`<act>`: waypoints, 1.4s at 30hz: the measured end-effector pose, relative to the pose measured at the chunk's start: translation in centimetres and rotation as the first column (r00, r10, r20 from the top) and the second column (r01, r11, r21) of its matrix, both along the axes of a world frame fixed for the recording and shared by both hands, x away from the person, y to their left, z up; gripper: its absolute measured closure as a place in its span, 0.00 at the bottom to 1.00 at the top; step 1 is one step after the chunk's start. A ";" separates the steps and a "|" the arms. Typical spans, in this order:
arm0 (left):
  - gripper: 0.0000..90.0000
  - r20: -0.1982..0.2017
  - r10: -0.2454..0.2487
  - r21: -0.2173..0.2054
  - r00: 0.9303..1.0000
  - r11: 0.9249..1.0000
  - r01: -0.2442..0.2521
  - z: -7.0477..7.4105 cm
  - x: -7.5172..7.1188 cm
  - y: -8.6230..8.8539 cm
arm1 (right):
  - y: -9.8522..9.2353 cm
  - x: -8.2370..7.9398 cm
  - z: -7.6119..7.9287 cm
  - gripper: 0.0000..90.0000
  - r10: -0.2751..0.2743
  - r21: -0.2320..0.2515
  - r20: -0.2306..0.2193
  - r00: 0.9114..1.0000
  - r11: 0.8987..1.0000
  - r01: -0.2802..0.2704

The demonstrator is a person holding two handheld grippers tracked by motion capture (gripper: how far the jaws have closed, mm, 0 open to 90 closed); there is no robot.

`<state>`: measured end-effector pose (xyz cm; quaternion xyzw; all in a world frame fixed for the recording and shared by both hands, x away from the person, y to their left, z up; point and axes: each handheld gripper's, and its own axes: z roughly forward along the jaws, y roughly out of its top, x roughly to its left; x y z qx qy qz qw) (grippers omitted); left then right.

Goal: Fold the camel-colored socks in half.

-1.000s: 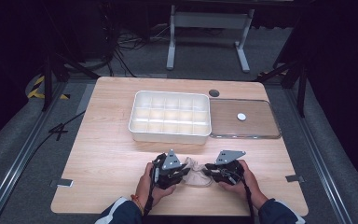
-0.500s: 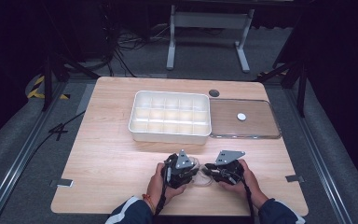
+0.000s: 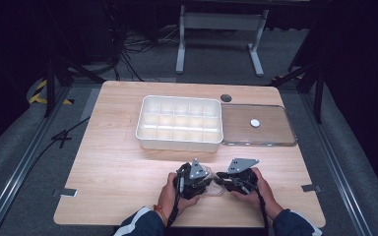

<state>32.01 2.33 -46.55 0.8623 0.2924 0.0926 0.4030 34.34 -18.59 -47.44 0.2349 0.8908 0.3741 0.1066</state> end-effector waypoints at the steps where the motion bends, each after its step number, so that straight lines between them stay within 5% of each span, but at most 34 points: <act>1: 0.77 -0.002 -0.016 -0.005 1.000 1.000 0.016 0.1 0.0 0.1 | 0.0 0.0 0.0 0.83 -0.001 -0.002 0.000 1.000 1.000 0.001; 4: 0.64 0.000 -0.054 -0.022 0.999 0.998 0.054 0.8 -0.2 0.3 | 0.0 0.0 0.0 0.83 0.002 -0.002 0.000 1.000 1.000 -0.002; 8: 0.59 -0.027 -0.083 -0.105 0.996 0.991 0.080 2.2 -0.1 2.1 | 0.0 0.0 0.0 0.84 0.008 -0.005 0.002 1.000 1.000 -0.008; 11: 0.72 0.015 -0.109 -0.079 0.994 0.991 0.110 3.3 -0.3 3.8 | 0.0 0.0 0.0 0.84 0.004 -0.004 0.000 1.000 1.000 -0.004; 15: 0.87 0.005 -0.127 -0.064 0.992 0.990 0.128 3.6 -0.2 4.8 | 0.1 -0.1 0.0 0.84 0.004 -0.007 0.005 1.000 1.000 -0.004; 17: 0.94 -0.001 -0.133 -0.051 0.991 0.990 0.133 3.2 -0.1 4.9 | 0.1 -0.1 0.0 0.84 0.008 -0.008 0.009 1.000 1.000 -0.007; 26: 0.93 -0.041 -0.170 0.053 0.985 0.984 0.172 -0.4 0.0 2.7 | 0.0 -0.1 0.1 0.88 0.014 -0.002 -0.005 1.000 1.000 -0.014; 32: 0.93 -0.033 -0.162 0.057 0.986 0.985 0.164 -0.6 -0.2 2.6 | -0.4 -0.5 2.0 0.92 -0.013 0.094 0.027 1.000 0.996 0.011; 35: 0.93 -0.030 -0.161 0.053 0.987 0.985 0.162 -0.8 -0.2 2.6 | 0.7 -1.4 3.9 0.92 -0.001 0.158 0.088 0.996 0.987 -0.013; 42: 0.93 -0.022 -0.148 0.051 0.989 0.988 0.149 -0.8 -0.2 2.6 | 2.6 -1.8 3.7 0.88 0.042 0.127 0.093 0.995 0.990 -0.054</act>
